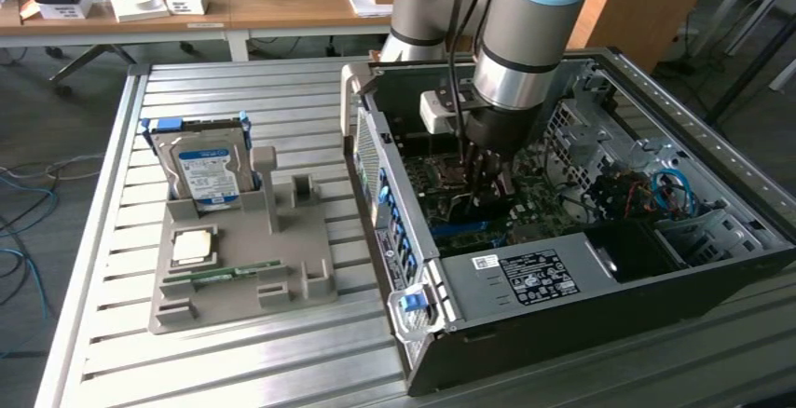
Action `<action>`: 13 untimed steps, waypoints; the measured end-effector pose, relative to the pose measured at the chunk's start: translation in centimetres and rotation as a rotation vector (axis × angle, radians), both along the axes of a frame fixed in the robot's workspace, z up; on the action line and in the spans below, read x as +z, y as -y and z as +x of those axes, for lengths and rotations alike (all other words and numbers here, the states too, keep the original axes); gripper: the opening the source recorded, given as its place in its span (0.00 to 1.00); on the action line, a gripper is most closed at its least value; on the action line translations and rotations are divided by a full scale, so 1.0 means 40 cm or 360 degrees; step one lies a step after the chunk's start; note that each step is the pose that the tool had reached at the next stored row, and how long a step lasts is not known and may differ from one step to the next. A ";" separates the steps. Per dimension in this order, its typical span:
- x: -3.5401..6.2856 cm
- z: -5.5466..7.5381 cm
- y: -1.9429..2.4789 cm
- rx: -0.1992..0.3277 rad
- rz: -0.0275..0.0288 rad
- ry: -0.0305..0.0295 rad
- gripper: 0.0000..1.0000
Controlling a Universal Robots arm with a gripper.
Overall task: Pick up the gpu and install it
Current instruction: 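Insert the gpu into the slot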
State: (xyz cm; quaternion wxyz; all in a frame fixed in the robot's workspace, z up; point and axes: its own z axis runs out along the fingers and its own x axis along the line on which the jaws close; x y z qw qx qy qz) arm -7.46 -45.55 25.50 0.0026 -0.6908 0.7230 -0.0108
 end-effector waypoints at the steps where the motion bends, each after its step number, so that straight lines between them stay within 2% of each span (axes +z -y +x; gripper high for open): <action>1: -0.001 0.000 0.000 0.0000 0.00005 0.00002 0.26; 13: -0.002 0.000 0.000 0.0000 0.00001 0.00000 0.26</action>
